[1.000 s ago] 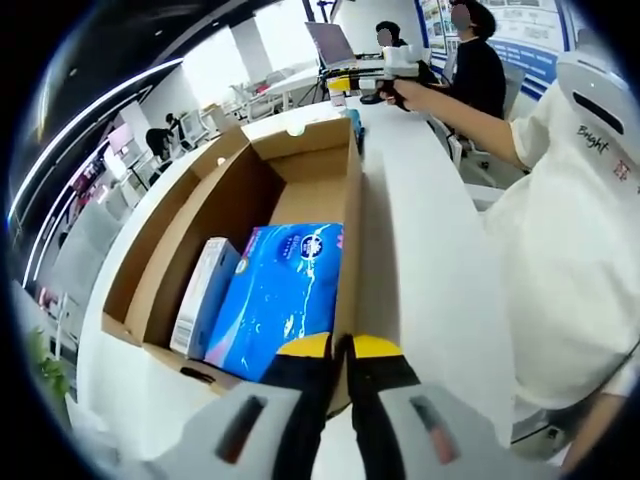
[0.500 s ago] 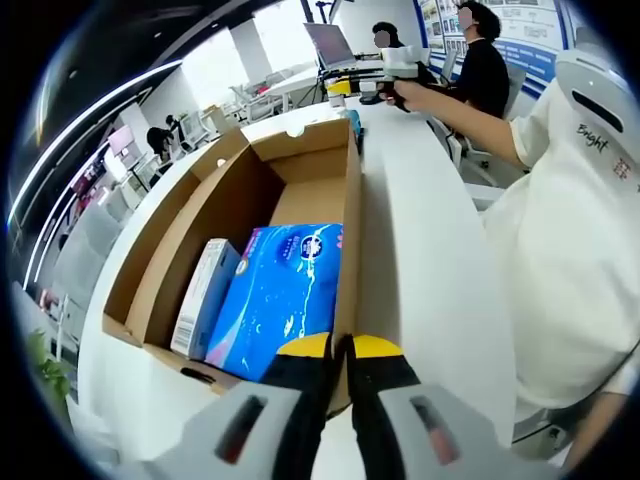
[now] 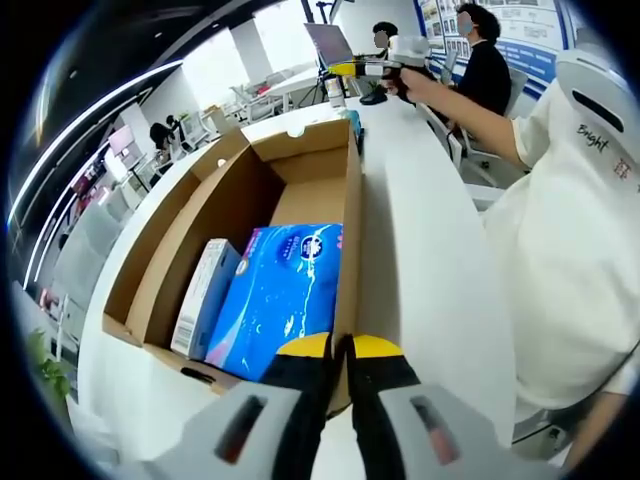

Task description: Operate the shoe box by opening the lid, removing the specified soft item, and placing it in the target area until the item is outside and the box remains undamaged.

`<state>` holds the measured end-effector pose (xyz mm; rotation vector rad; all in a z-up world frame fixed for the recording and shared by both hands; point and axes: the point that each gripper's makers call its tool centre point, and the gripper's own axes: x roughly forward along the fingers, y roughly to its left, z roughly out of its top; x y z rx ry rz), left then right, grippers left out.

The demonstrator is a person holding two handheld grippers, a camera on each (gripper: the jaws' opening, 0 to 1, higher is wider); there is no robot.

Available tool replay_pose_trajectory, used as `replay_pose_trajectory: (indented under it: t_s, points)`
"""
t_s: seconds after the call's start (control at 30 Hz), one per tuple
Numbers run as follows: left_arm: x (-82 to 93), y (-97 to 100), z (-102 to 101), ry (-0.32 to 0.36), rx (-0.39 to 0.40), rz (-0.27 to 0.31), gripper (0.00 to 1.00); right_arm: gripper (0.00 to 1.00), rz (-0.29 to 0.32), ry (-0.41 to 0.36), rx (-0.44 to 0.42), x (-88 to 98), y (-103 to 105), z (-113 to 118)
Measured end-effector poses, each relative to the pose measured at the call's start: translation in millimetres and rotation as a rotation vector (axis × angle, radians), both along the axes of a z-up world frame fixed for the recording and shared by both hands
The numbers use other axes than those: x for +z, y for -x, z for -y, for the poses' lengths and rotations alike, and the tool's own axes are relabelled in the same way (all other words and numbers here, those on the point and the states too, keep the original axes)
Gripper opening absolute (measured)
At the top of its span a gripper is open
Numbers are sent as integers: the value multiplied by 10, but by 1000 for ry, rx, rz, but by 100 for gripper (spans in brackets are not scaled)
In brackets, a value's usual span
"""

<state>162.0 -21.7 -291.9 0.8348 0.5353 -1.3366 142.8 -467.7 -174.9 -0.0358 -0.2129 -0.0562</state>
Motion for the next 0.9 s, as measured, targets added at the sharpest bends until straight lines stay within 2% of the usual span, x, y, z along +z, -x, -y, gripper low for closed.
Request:
replay_pose_trajectory:
  t_s: [0.07,0.2,0.47,0.57,0.63,0.77,0.83,0.9]
  points:
    - [-1,2,-1,1,3,-5,5,65,4,-2,9,49,18,-53]
    - [-1,7,-2,-1,-8,4,5,63,26,37,35,181,37,-174]
    - [3,5,1,4,-13,10,5,54,-9,107,36,247,30,-312]
    - [3,4,3,4,-12,9,5,53,17,95,69,287,20,-392]
    - [4,3,4,6,-13,10,5,53,4,70,95,268,-9,-462]
    - [4,1,5,8,-14,10,5,53,-7,91,116,265,-55,-584]
    - [4,-2,5,7,-15,4,5,47,-14,102,120,277,-78,-636]
    - [3,-1,7,8,-18,4,5,47,-8,99,127,299,-85,-661]
